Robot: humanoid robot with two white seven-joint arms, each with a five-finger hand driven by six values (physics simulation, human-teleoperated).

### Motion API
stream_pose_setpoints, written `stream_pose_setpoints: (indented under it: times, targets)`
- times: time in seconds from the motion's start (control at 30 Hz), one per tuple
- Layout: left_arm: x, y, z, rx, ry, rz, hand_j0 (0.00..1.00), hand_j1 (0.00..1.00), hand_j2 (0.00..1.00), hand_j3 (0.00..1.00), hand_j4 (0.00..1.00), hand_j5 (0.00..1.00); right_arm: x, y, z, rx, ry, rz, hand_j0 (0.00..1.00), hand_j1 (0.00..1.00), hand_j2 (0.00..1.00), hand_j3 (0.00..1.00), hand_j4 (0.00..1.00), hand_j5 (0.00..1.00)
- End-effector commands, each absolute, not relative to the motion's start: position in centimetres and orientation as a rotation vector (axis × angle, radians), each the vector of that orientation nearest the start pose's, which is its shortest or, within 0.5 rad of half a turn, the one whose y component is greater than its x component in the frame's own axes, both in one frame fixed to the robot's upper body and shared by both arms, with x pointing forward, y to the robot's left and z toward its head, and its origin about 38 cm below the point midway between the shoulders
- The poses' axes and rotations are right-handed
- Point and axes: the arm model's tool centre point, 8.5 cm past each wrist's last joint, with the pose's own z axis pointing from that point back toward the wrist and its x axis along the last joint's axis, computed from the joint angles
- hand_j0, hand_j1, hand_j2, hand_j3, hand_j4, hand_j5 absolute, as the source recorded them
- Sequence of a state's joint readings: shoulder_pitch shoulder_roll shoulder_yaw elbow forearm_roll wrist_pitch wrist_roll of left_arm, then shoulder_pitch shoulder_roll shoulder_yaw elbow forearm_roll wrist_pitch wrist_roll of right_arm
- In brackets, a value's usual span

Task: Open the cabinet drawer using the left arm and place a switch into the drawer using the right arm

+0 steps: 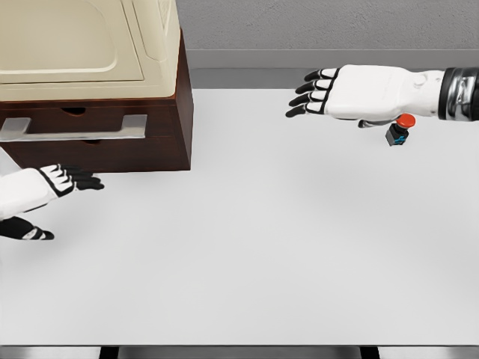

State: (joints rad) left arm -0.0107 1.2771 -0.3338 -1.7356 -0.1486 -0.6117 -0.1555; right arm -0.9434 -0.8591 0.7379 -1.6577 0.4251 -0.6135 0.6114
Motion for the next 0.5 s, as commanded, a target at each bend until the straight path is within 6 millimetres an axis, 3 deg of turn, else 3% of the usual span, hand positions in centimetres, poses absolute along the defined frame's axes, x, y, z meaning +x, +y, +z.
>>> stream_pose_setpoints:
  times: [0.0, 0.17, 0.27, 0.47]
  targets:
    - [31.2, 38.9, 21.6, 0.293, -1.485, -1.853, 1.00, 1.00, 1.00, 1.00, 1.00, 1.00, 42.7, -24.1, 32.9, 0.722, 1.691, -2.799, 1.00, 1.00, 1.00, 1.00, 1.00, 1.00]
    - [31.4, 39.0, 22.0, 0.305, -1.487, -1.858, 1.00, 1.00, 1.00, 1.00, 1.00, 1.00, 42.8, -24.5, 32.9, 0.733, 1.699, -2.805, 1.00, 1.00, 1.00, 1.00, 1.00, 1.00]
    - [31.9, 38.3, 23.5, 0.327, -1.534, -1.867, 1.00, 1.00, 1.00, 1.00, 1.00, 1.00, 45.0, -28.9, 34.9, 0.910, 1.825, -2.826, 1.00, 1.00, 1.00, 1.00, 1.00, 1.00]
    - [32.6, 38.2, 25.2, 0.342, -1.589, -1.829, 1.00, 1.00, 1.00, 1.00, 1.00, 1.00, 44.1, -33.5, 35.6, 1.035, 1.840, -2.873, 1.00, 1.00, 1.00, 1.00, 1.00, 1.00]
